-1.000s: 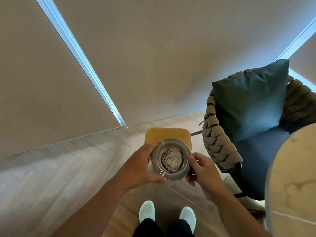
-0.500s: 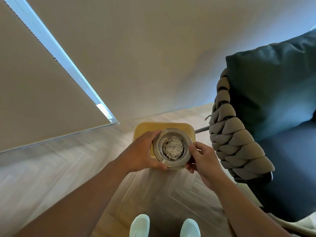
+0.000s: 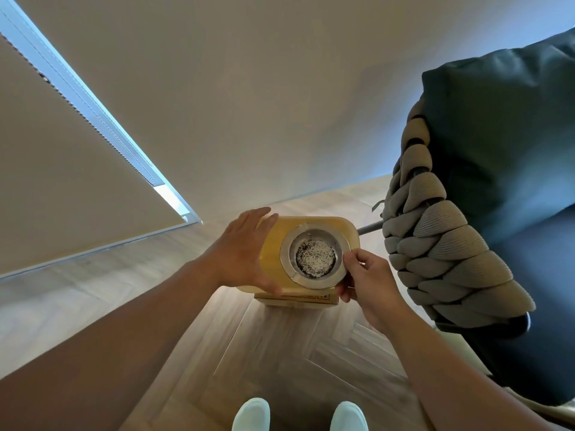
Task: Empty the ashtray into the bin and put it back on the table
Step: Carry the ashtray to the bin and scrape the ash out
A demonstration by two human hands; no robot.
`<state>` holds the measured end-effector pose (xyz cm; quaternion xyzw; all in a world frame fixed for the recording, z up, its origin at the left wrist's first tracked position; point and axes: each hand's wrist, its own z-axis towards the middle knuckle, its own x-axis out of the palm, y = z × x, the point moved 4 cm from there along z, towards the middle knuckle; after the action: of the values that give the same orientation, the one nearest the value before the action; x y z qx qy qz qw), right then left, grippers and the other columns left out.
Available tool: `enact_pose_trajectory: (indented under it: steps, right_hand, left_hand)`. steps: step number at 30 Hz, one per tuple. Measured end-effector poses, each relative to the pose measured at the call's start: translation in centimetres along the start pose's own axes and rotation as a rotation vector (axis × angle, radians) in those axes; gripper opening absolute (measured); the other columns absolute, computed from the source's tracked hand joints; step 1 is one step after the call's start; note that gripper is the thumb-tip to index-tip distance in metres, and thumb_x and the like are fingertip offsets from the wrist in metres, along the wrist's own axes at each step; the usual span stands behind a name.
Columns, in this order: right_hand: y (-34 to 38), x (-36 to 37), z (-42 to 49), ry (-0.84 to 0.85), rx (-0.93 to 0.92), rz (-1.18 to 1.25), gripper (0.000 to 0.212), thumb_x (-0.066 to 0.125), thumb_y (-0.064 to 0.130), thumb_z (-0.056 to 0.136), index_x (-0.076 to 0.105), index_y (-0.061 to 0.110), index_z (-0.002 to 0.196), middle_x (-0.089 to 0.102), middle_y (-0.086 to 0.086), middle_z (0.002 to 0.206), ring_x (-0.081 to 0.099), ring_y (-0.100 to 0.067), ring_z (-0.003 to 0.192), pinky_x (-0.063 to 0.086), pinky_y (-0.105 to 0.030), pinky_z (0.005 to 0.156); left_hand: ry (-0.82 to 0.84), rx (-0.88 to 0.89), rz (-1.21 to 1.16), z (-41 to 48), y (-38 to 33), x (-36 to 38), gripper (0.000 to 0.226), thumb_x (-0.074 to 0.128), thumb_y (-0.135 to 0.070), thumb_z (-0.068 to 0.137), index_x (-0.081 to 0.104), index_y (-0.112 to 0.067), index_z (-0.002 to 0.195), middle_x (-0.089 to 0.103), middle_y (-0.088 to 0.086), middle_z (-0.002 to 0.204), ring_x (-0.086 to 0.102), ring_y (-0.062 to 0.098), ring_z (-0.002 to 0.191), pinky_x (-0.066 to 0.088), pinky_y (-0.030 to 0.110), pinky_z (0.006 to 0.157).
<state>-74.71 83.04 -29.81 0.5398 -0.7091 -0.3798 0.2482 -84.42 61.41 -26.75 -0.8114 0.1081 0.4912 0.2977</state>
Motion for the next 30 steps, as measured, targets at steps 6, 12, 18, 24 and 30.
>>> enact_pose_trajectory:
  steps: [6, 12, 18, 24, 30]
  right_hand:
    - [0.0, -0.1, 0.8, -0.008, 0.029, 0.003, 0.027, 0.048, 0.022, 0.103, 0.065, 0.006, 0.091, 0.060, -0.006, 0.048, 0.054, -0.023, 0.044, 0.043, -0.030, 0.042]
    - [-0.1, -0.1, 1.4, -0.008, 0.044, -0.023, 0.026, 0.048, 0.022, 0.103, 0.067, 0.007, 0.093, 0.061, -0.007, 0.050, 0.055, -0.025, 0.047, 0.045, -0.033, 0.045]
    - [-0.2, -0.3, 1.5, -0.021, 0.051, -0.027, 0.025, 0.048, 0.021, 0.103, 0.066, 0.004, 0.097, 0.061, -0.008, 0.053, 0.057, -0.022, 0.045, 0.046, -0.033, 0.045]
    - [0.2, -0.2, 1.8, -0.046, 0.026, -0.028, 0.024, 0.049, 0.020, 0.103, 0.065, 0.003, 0.098, 0.063, -0.013, 0.060, 0.062, -0.019, 0.045, 0.057, -0.034, 0.049]
    - [0.4, 0.0, 2.2, -0.062, 0.034, -0.016, 0.023, 0.051, 0.019, 0.102, 0.064, 0.000, 0.100, 0.066, -0.016, 0.062, 0.064, -0.023, 0.046, 0.058, -0.035, 0.052]
  left_hand:
    - [0.051, -0.063, 0.126, 1.1, 1.4, 0.6, 0.155, 0.068, -0.088, 0.036, -0.002, -0.016, 0.153, 0.002, 0.006, 0.164, 0.003, 0.026, 0.150, 0.009, 0.040, 0.120]
    - [0.079, -0.080, 0.214, 1.6, 1.8, 1.3, 0.161, 0.068, -0.089, 0.033, -0.009, -0.012, 0.152, -0.001, 0.008, 0.164, 0.002, 0.029, 0.150, 0.010, 0.042, 0.120]
    - [0.109, -0.095, 0.265, 1.8, 1.8, 1.7, 0.163, 0.071, -0.086, 0.034, -0.011, -0.008, 0.151, -0.003, 0.012, 0.163, -0.001, 0.030, 0.150, 0.011, 0.044, 0.123]
    - [0.132, -0.114, 0.190, 1.8, 1.7, 2.0, 0.164, 0.078, -0.078, 0.037, -0.016, -0.007, 0.151, -0.014, 0.014, 0.163, -0.012, 0.029, 0.151, 0.006, 0.043, 0.123]
    - [0.105, -0.086, 0.107, 1.3, 2.1, 2.2, 0.161, 0.078, -0.077, 0.040, -0.016, -0.009, 0.151, -0.021, 0.011, 0.162, -0.019, 0.025, 0.149, -0.001, 0.040, 0.123]
